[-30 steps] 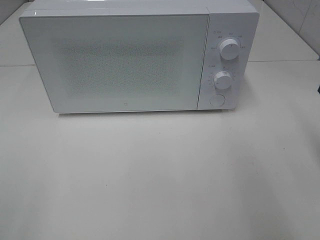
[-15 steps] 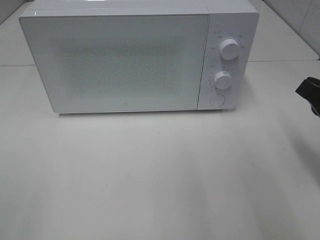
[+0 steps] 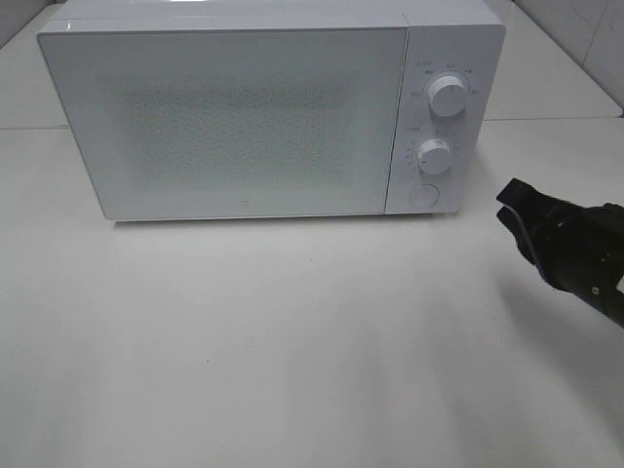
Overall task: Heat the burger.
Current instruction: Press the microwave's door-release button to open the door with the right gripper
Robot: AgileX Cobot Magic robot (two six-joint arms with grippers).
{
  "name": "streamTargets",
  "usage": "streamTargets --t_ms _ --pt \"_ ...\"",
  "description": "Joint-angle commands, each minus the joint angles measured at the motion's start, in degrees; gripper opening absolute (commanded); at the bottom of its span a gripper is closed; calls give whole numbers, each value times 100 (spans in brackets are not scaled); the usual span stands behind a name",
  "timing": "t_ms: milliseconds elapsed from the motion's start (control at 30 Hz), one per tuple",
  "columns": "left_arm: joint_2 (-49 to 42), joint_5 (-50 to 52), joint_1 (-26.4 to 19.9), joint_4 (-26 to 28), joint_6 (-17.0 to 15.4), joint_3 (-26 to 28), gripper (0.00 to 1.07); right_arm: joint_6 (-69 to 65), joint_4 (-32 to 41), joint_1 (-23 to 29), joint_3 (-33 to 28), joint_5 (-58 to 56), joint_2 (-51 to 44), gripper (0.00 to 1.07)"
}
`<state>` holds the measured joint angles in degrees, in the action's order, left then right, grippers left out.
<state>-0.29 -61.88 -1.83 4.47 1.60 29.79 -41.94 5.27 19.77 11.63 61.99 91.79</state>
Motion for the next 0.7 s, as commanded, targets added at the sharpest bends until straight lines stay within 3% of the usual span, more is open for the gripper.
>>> streamTargets --t_ms 33,167,500,700 --pt "-57 52 -6 -11 -17 -17 100 -682 6 132 166 218 212 3" --pt "-57 52 -6 -11 -17 -17 100 -1811 -46 138 355 241 642 4" --pt "-57 52 -6 -11 -17 -17 100 -2235 92 138 693 -69 779 5" --pt "-57 52 -6 -11 -17 -17 100 -2796 286 138 1129 -447 1146 0"
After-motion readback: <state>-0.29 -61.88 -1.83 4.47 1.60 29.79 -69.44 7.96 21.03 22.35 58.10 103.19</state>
